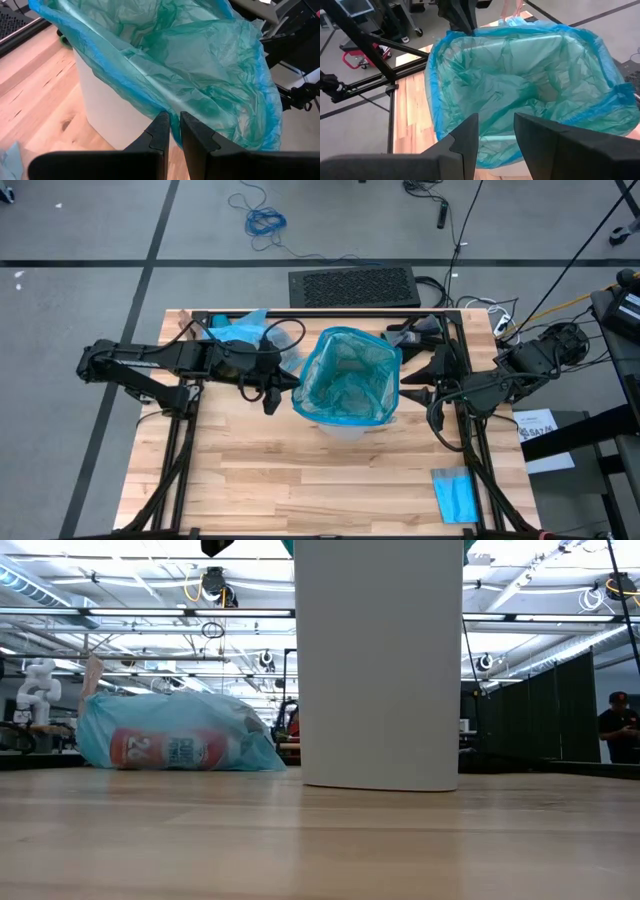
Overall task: Place trash/remove bag and relplace
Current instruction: Insert the blue trash bag into the white trash bin
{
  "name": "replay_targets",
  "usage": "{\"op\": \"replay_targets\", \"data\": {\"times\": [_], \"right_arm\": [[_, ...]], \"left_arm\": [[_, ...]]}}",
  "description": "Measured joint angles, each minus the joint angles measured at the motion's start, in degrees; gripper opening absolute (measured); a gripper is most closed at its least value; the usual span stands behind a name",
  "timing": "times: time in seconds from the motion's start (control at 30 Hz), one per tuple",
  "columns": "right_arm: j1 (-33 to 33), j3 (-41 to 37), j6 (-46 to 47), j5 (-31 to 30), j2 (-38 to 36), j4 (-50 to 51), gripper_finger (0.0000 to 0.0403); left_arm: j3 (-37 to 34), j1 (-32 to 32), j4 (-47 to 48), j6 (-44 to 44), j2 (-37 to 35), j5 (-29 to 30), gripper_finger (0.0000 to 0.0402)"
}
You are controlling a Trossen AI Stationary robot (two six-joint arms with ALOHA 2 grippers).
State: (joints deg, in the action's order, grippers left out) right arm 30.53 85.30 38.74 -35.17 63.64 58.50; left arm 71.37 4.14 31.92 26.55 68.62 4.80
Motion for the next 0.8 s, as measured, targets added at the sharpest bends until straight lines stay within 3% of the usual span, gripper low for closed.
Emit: {"op": "replay_targets", "data": {"times": [0.8], "right_arm": [[-0.16, 0.0, -0.33, -1.06, 0.0, 0.02, 0.0118]], "left_arm": [[0.0, 0.0, 0.0, 0.0, 0.0, 0.0, 0.0043]]}}
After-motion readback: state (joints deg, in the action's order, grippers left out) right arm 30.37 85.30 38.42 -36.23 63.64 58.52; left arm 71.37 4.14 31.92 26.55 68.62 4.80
